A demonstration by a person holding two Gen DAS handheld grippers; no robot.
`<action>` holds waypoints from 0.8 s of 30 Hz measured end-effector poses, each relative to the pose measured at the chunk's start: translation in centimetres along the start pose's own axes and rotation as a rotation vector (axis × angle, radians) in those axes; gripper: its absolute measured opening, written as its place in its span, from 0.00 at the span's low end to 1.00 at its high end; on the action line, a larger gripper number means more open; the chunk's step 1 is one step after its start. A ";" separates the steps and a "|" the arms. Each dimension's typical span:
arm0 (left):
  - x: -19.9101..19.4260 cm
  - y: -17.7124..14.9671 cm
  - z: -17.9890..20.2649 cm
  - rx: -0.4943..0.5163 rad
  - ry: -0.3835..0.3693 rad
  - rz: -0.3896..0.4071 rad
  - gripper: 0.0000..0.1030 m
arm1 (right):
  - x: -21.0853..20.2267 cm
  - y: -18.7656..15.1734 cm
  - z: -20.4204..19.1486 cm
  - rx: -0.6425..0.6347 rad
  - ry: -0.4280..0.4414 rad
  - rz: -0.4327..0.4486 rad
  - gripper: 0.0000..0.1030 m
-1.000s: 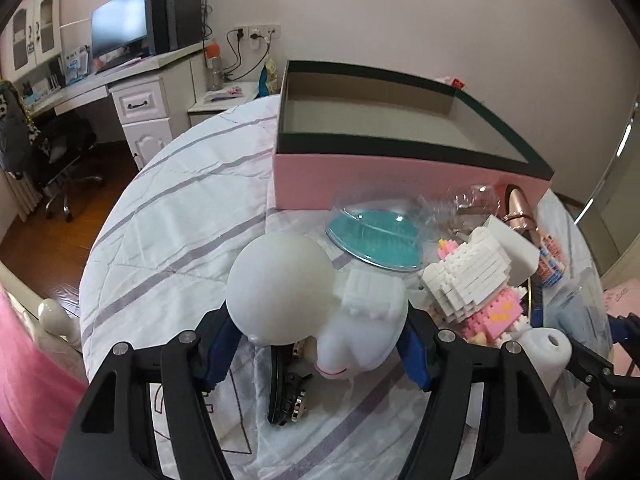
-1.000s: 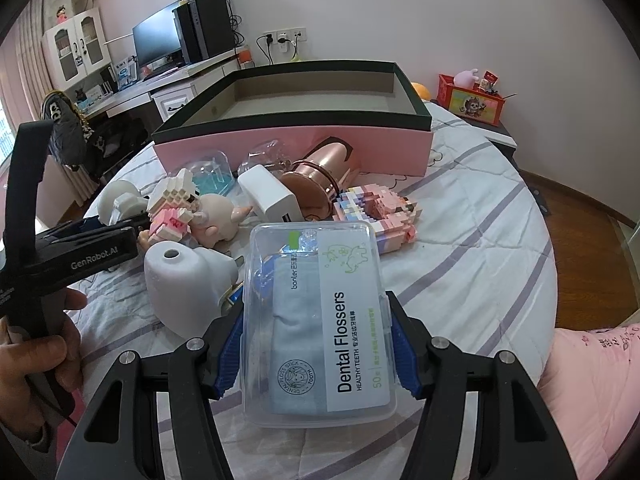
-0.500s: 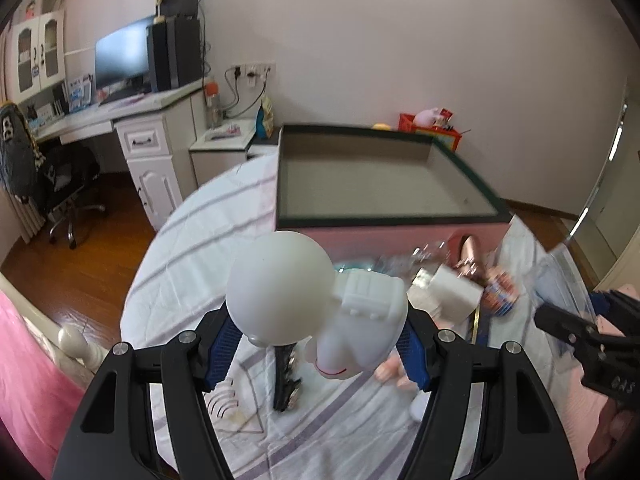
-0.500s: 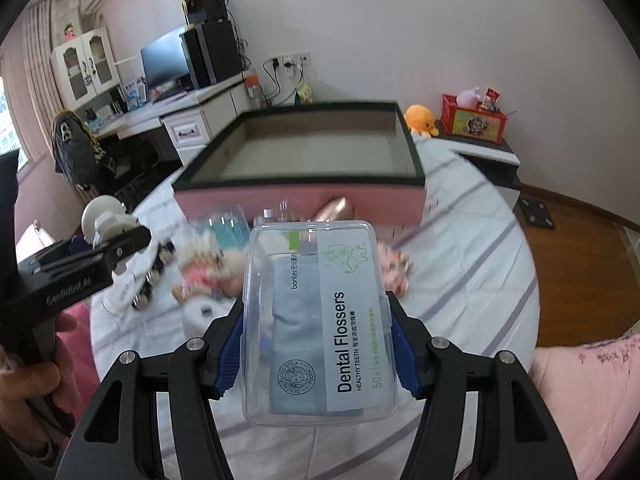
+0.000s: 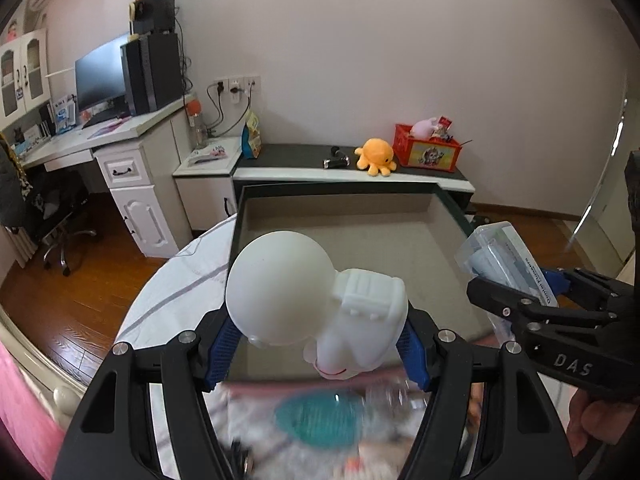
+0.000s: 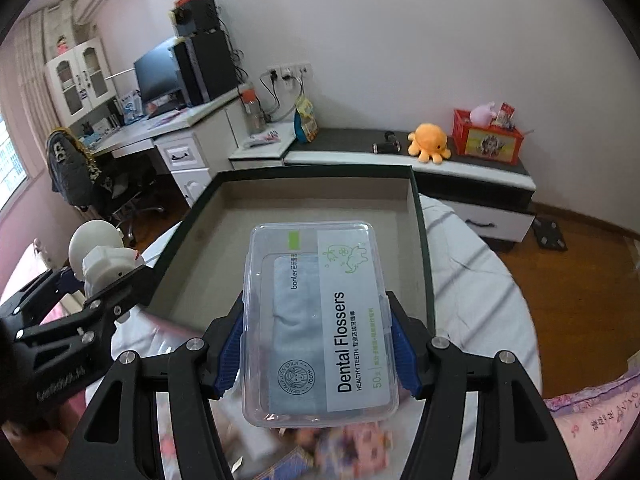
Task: Organize rigid objects
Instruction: 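Carry both items over the pink box and release them inside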
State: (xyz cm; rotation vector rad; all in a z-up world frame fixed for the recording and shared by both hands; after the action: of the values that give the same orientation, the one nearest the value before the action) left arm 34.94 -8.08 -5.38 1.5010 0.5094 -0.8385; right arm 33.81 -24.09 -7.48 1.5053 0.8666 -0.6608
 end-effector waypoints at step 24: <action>5.5 0.5 -1.9 -0.044 0.033 -0.064 1.00 | 7.2 0.1 1.7 -0.012 -0.072 -0.149 0.91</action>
State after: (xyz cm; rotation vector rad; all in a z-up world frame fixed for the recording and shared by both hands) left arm 39.22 -7.17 -9.27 1.4663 0.6001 -0.8480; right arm 38.06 -24.75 -13.51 1.4073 0.9320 -0.8129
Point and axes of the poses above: each gripper's, at about its wrist camera, not at the fingertips, and x roughly the way its jaws point, z to its right, y to its top, the point moved 6 cm from there along x, roughly the way its jaws point, and after that the axes turned 7 degrees about -z, right-handed, at the moved point
